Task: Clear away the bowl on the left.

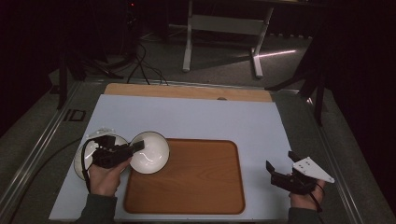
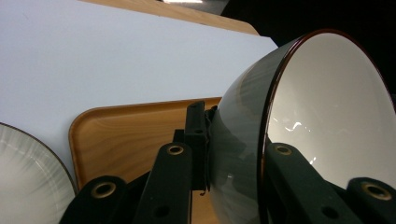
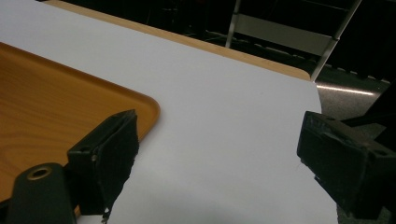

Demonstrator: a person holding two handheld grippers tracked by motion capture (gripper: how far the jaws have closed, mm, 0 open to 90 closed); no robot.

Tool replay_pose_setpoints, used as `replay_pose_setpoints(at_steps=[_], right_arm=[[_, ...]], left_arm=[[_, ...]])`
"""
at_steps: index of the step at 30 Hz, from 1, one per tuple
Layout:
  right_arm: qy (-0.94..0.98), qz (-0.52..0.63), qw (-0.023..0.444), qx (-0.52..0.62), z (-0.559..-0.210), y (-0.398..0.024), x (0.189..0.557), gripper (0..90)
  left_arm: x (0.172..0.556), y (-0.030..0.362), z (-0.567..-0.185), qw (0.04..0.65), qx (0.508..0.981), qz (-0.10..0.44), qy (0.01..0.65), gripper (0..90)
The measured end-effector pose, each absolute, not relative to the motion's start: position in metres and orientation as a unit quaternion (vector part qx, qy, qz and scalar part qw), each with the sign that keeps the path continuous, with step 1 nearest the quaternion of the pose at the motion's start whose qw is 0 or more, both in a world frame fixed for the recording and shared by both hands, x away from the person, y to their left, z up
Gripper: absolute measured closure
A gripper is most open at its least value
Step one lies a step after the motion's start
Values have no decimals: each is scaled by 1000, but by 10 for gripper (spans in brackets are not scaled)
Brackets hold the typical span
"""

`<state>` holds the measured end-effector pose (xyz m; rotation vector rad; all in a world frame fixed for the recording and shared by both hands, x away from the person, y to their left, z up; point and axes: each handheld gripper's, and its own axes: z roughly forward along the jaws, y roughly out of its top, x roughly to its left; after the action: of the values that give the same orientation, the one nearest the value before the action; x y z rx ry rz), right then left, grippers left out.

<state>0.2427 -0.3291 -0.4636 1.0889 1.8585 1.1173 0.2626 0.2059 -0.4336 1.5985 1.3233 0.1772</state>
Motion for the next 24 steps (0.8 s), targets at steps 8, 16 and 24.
replay_pose_setpoints(at_steps=[8,16,24], right_arm=[[717,431,349,421,-464,-329,243,123],[718,431,349,421,-464,-329,243,123],[718,431,349,421,-464,-329,243,123]], left_arm=[[264,200,-436,500,668,73,547,798],[266,194,-440,494,674,71,544,797],[267,189,-443,490,679,69,543,798]])
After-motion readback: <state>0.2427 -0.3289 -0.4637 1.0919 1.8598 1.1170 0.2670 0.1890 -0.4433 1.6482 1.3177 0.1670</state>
